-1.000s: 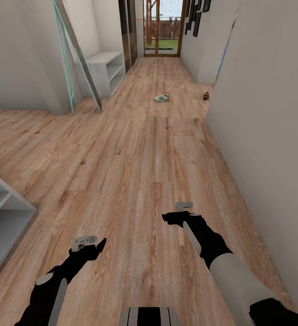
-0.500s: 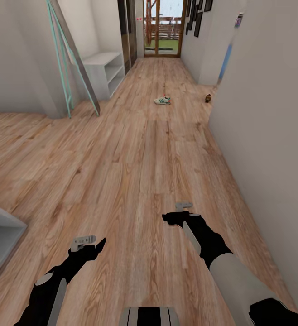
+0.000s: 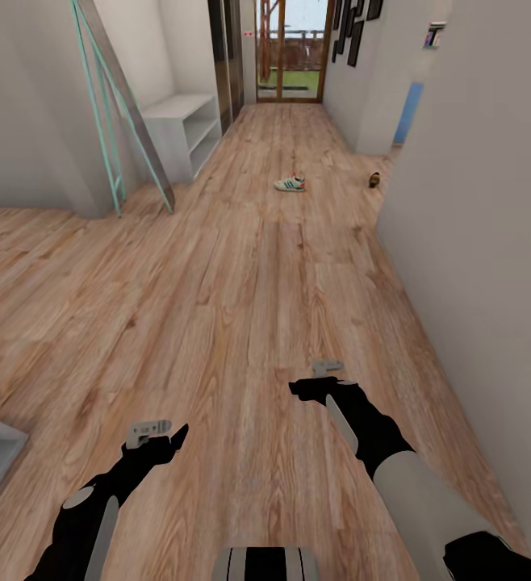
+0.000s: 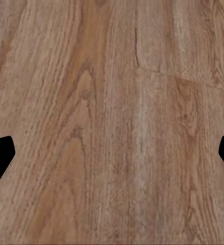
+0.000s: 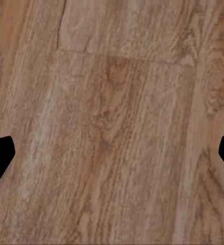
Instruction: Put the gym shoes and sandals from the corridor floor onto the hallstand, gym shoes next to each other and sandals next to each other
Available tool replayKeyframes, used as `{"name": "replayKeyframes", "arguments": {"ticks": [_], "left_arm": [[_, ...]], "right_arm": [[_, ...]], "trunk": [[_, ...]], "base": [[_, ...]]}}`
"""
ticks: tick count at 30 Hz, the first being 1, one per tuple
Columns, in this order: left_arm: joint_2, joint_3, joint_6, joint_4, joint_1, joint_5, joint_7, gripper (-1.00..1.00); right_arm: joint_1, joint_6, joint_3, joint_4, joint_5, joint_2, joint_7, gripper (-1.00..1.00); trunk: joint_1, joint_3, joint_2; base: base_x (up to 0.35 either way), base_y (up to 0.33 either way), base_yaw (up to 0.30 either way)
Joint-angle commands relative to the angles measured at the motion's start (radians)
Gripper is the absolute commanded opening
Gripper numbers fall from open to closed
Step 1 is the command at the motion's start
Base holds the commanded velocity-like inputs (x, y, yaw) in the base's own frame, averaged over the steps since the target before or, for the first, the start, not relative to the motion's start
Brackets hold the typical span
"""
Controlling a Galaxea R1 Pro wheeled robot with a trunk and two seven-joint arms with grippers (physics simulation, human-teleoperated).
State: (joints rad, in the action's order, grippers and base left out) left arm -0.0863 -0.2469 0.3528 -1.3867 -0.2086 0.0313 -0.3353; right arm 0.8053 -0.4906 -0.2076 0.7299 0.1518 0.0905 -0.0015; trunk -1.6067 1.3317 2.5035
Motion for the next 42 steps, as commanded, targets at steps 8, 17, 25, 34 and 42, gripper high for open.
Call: {"name": "replayKeyframes", "arguments": {"ticks": [8,17,25,34,42], "left_arm": [[0.0,0.0,0.0,0.0,0.0,0.001,0.001,1.0],[0.0,0.0,0.0,0.0,0.0,0.001,0.001,1.0],[0.0,0.0,0.0,0.0,0.0,0.001,0.0,1.0],[0.0,0.0,0.0,0.0,0.0,0.001,0.0,1.0],[0.0,0.0,0.0,0.0,0.0,0.001,0.0,1.0]], "right_arm": [[0.0,0.0,0.0,-0.001,0.0,0.0,0.0,1.0],[0.0,0.0,0.0,-0.001,-0.001,0.0,0.0,1.0],[0.0,0.0,0.0,-0.001,0.0,0.0,0.0,1.0],[0.0,0.0,0.0,-0.001,0.0,0.0,0.0,1.0],[0.0,0.0,0.0,-0.001,0.0,0.0,0.0,1.0]], "trunk": [[0.0,0.0,0.0],[0.0,0.0,0.0],[0.0,0.001,0.0],[0.0,0.002,0.0],[0.0,0.002,0.0]], "base": [[0.328,0.0,0.0],[0.328,0.0,0.0],[0.328,0.0,0.0],[0.328,0.0,0.0],[0.328,0.0,-0.051]]}}
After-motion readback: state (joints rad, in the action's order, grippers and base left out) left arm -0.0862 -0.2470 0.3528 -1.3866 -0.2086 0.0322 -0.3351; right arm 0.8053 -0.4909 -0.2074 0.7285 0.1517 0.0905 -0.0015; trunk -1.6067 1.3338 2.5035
